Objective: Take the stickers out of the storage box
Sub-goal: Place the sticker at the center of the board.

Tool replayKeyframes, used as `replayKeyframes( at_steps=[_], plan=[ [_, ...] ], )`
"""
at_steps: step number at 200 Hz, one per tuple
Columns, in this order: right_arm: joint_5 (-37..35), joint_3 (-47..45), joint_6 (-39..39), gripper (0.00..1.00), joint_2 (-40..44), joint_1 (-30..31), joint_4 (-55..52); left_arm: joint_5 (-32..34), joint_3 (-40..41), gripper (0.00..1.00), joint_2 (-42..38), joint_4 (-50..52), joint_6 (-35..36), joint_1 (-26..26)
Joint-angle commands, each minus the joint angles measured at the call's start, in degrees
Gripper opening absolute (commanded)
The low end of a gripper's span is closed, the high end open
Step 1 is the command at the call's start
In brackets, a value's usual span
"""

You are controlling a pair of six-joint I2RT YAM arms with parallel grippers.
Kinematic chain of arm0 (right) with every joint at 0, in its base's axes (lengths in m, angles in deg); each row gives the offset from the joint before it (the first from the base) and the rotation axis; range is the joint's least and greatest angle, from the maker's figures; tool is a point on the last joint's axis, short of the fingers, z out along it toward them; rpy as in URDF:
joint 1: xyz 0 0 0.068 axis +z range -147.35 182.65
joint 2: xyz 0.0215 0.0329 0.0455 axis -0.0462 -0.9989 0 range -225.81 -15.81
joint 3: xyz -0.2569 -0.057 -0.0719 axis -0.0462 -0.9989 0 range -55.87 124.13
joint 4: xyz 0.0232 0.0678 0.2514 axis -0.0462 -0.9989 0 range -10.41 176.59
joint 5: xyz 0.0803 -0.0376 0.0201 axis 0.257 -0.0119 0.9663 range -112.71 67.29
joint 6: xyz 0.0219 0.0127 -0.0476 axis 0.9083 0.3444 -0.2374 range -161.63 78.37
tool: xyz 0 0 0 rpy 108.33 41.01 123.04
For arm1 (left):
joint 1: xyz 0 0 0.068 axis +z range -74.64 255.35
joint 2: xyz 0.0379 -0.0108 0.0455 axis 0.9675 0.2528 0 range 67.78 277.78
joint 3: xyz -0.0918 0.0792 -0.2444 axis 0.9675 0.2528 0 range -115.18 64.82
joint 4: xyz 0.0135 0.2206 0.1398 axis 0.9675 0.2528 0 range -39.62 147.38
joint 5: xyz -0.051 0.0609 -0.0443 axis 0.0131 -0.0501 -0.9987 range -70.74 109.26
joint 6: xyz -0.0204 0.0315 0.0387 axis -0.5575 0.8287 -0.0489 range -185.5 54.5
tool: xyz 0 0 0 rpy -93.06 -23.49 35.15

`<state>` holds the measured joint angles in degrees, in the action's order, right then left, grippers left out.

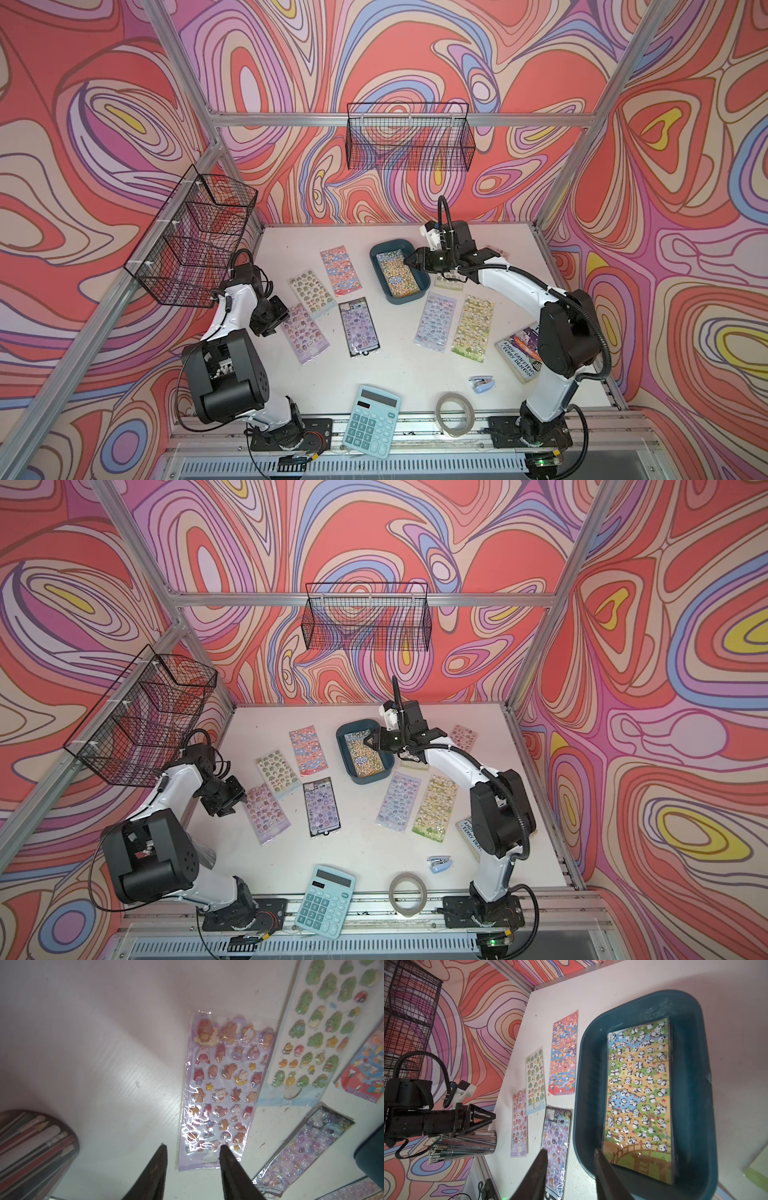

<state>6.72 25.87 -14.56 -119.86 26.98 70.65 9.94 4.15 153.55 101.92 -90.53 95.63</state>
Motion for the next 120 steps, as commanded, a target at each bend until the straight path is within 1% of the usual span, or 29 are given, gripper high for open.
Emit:
replayKeyframes(
  at_steps=[1, 51, 65, 81, 91, 104, 120],
  plan=[
    [0.11, -0.63, -0.18, 0.39, 0.13, -0.26, 0.67, 0.7, -0.06, 0.46, -4.27, 1.25, 0.69, 0.76],
    [0.24, 0.61, 0.34, 0.39, -0.55, -0.3, 0.69, -0.23, 3.02, 0.51, -13.38, 2.47, 0.81, 0.15],
    [0.2, 0.92, 0.27, 0.33, -0.63, -0.26, 0.65, -0.1, 3.44, 0.44, -14.86, 1.95, 0.7, -0.93],
    [0.05, 0.85, -0.03, 0.26, -0.34, 0.0, 0.42, 0.08, 3.11, 0.38, -15.34, 1.62, 0.77, -2.77],
    [-1.31, 0.88, -1.1, 0.23, -0.03, 0.63, -0.4, 0.02, 3.01, 0.37, -15.64, 1.07, 0.86, -4.17],
    [-3.97, 0.93, -2.84, 0.22, 0.67, 1.8, -1.84, 0.68, 3.01, 0.37, -16.28, 0.25, 0.77, -6.28],
    [-9.44, 1.47, -5.89, 0.22, 1.47, 4.41, -4.18, 1.76, 2.83, 0.38, -16.97, -0.21, -0.1, -8.18]
  ],
)
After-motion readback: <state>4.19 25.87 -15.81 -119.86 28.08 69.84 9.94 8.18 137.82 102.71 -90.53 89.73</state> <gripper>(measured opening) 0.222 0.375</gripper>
